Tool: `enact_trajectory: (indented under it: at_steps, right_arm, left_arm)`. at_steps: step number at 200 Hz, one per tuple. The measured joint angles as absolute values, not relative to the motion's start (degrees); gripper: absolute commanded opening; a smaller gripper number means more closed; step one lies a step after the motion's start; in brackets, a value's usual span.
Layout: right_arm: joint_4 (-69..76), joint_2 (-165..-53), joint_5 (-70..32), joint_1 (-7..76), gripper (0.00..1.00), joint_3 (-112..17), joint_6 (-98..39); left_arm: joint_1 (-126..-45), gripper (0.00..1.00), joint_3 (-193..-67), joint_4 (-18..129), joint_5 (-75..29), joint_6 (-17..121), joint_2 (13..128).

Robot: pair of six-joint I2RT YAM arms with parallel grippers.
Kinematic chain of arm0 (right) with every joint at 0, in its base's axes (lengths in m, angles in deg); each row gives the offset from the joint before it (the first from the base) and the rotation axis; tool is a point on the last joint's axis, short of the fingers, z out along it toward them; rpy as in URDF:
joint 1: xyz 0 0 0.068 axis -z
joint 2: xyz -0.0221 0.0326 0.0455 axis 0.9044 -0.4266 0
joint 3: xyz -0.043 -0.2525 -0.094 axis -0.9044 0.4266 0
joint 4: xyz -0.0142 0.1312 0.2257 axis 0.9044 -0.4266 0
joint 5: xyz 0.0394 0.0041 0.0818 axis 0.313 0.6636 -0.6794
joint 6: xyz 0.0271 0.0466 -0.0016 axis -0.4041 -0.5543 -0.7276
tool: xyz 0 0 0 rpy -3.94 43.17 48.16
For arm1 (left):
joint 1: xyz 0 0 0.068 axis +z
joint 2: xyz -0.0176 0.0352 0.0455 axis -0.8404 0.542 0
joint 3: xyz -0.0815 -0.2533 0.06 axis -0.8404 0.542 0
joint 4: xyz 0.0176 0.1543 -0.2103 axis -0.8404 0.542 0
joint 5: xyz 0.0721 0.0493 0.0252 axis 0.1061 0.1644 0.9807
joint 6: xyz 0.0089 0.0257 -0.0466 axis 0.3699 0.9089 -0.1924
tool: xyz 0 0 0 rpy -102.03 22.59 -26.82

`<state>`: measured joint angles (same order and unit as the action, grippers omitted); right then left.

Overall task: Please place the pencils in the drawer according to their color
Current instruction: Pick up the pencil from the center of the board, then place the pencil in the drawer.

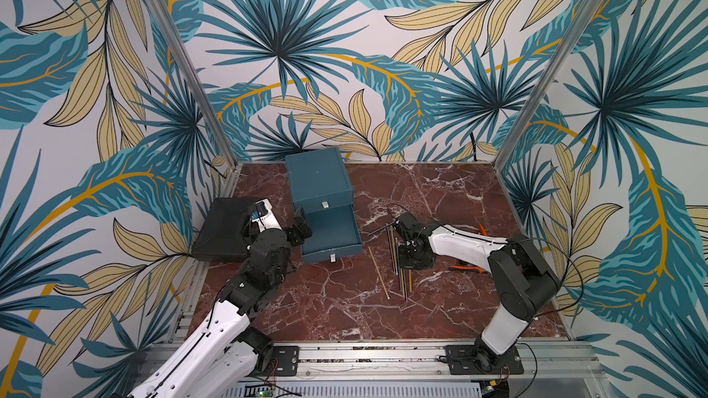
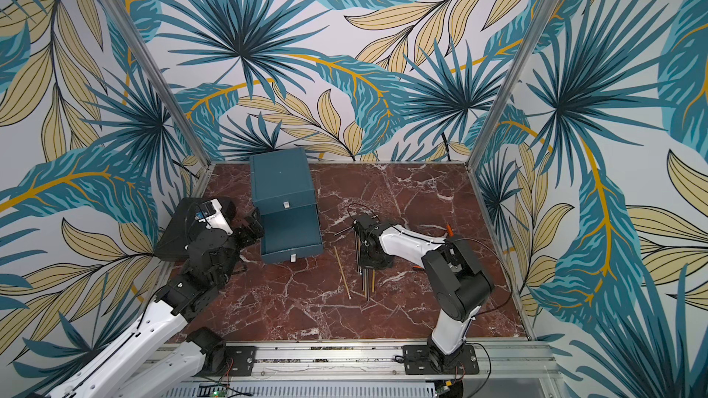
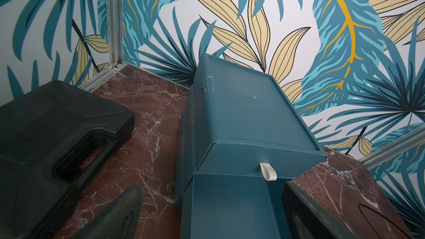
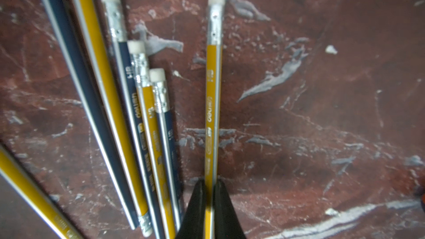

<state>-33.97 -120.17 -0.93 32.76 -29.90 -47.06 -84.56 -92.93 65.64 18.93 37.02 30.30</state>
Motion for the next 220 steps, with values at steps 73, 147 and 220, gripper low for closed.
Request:
enact_trajectory:
  at_steps: [73, 147, 220]
  right_arm:
    - [-35.06, -105.26, 3.72, 32.15, 0.0, -30.73, -39.96]
    - [-33.14, -104.24, 3.29, 22.79, 0.0, -47.69, -27.59]
    - [-29.9, -115.1, -2.96, 16.02, 0.0, -61.35, -15.52]
  left_arm:
    - [-84.56, 1.0, -91.4, 65.55, 19.46, 36.41, 30.12]
    - [-84.56, 1.0, -90.48, 65.92, 21.88, 33.11, 28.26]
    - [-84.56, 1.0, -87.36, 68.59, 25.34, 29.3, 22.38]
